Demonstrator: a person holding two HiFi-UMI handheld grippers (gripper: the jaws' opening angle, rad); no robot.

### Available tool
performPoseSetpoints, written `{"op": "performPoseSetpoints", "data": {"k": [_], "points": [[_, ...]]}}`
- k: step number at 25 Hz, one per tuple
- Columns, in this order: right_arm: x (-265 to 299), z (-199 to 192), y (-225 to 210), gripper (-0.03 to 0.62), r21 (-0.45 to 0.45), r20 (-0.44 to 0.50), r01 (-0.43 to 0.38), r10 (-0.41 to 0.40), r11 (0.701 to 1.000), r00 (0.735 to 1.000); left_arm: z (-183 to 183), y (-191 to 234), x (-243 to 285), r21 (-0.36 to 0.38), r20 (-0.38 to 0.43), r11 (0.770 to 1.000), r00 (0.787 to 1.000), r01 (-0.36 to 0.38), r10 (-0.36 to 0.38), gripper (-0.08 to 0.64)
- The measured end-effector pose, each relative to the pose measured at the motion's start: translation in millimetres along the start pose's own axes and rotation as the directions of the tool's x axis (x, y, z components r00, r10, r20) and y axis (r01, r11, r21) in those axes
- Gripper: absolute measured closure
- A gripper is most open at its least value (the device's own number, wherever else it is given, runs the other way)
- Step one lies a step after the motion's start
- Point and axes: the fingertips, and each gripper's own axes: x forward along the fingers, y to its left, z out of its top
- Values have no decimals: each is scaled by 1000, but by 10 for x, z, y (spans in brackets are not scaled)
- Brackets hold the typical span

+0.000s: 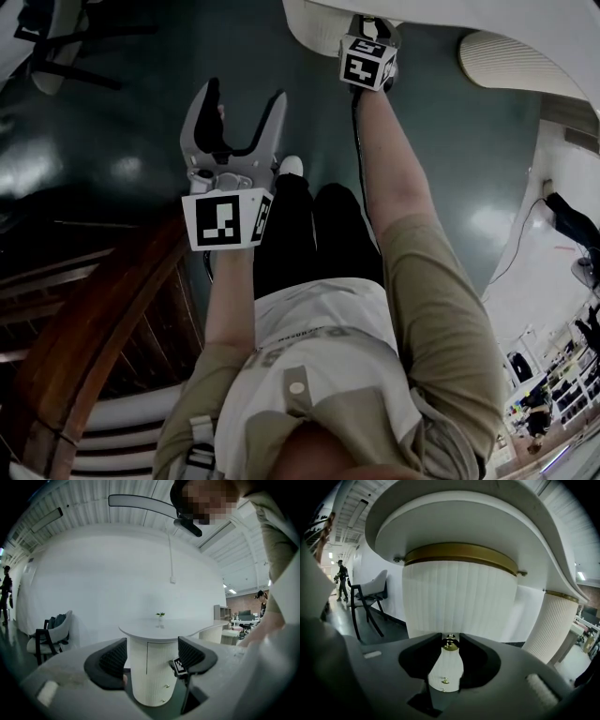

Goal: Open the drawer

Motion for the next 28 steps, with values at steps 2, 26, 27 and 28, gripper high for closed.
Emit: {"op": "performPoseSetpoints", "data": {"k": [2,26,27,28], "points": [[14,-2,-11,472,5,2,7,-7,1000,1000,9,6,4,-1,1,1000,1000,-4,4,215],[-17,-54,-38,484,19,-48,-54,54,998,997,2,-54,-42,6,-15,1000,1000,-3,3,216],[-16,-47,-35,485,17,-47,-59,59,998,997,4,-54,-42,6,-15,1000,1000,-3,4,215],[-13,-39,-32,485,17,-42,-63,64,998,997,1,-54,-42,6,-15,1000,1000,-4,4,216]]}}
